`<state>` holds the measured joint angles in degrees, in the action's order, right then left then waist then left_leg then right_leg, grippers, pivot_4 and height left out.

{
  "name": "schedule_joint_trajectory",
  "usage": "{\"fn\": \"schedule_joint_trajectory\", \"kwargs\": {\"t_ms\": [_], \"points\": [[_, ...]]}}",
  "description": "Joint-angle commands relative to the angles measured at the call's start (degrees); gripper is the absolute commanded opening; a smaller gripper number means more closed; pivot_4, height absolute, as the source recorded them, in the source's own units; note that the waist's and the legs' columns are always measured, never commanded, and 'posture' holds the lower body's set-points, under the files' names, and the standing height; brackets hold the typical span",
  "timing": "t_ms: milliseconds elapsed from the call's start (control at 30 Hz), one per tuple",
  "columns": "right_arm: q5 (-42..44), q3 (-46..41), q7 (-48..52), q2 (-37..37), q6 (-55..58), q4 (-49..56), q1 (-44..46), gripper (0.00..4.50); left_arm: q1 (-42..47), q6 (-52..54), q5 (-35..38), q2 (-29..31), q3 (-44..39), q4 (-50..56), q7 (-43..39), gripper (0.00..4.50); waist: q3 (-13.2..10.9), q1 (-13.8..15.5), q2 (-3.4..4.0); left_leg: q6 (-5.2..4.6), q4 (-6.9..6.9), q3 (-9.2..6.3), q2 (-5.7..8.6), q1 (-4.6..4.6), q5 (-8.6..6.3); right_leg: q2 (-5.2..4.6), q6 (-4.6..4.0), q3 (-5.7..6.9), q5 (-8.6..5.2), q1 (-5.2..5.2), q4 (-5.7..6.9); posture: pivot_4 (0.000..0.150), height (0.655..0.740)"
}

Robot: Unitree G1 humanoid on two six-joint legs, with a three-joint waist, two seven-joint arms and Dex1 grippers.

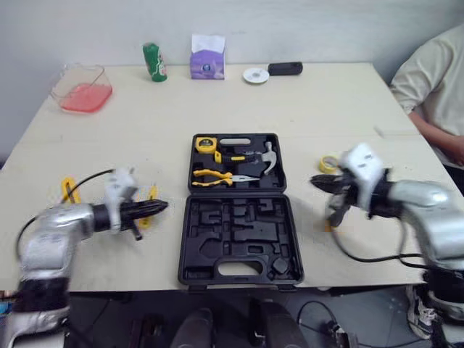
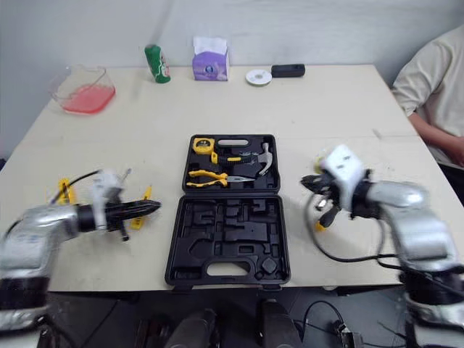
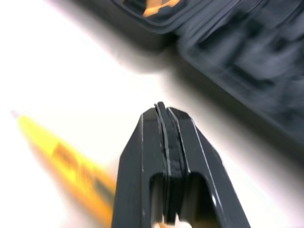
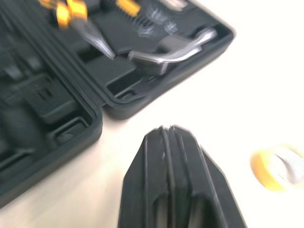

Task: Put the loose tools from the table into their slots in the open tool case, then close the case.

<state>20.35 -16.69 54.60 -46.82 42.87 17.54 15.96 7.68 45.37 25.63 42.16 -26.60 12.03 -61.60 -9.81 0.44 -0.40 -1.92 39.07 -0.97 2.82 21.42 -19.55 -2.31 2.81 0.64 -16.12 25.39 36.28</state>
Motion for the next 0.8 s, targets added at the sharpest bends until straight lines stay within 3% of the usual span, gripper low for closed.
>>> {"fn": "schedule_joint_trajectory", "kwargs": {"t_ms": [33,100,267,333,567,800], "points": [[5.5,-11.5,3.2,-3.4,2.3,2.1,-6.3,0.32,-8.9,4.5,6.4,2.1,-12.4,4.7,-0.8,0.68,0.0,0.2,0.05,-0.01,0.0,0.01,0.01,-0.07,-0.01,0.0,0.0,-0.02,0.0,-0.08,-0.1,0.15,0.74],[4.7,-17.0,4.8,-6.0,0.9,-0.2,-11.9,0.92,-14.6,4.2,5.6,2.4,-19.0,3.0,1.3,1.36,-0.1,0.5,0.17,-0.19,-0.08,0.01,0.0,-0.49,-0.11,-0.01,-0.01,-0.02,0.0,-0.52,-0.38,0.15,0.74],[4.0,-24.9,6.3,-9.0,-2.9,-7.1,-19.1,3.59,-22.8,-0.5,4.2,3.9,-28.5,-5.3,3.1,3.87,-0.1,1.0,0.15,-0.56,-0.49,0.04,0.0,-1.17,-0.36,-0.04,-0.08,-0.04,-0.06,-1.12,-0.6,0.15,0.74],[2.7,-26.8,6.8,-10.3,-5.1,-10.8,-20.9,4.46,-24.9,-4.0,2.4,5.0,-30.1,-9.7,3.8,4.5,-0.1,0.9,0.16,-0.54,-0.63,0.06,0.0,-1.22,-0.35,-0.07,-0.1,-0.03,-0.08,-1.13,-0.62,0.15,0.74],[-1.8,-30.3,6.6,-14.5,-15.1,-23.6,-24.9,4.46,-27.6,-16.0,-3.0,11.6,-34.0,-28.5,7.7,4.5,0.0,0.8,0.15,-0.45,-1.0,0.16,-0.02,-1.23,-0.27,-0.11,-0.19,-0.04,-0.12,-0.96,-0.68,0.15,0.74],[7.6,-24.9,4.4,-11.0,-6.9,-9.0,-20.2,4.46,-24.8,-9.7,2.4,6.4,-24.9,-12.7,10.4,4.5,0.0,0.7,0.27,-0.41,-1.01,0.85,-0.48,-1.23,-0.25,-0.21,-0.18,-0.03,-0.12,-0.98,-0.58,0.15,0.74]]}}
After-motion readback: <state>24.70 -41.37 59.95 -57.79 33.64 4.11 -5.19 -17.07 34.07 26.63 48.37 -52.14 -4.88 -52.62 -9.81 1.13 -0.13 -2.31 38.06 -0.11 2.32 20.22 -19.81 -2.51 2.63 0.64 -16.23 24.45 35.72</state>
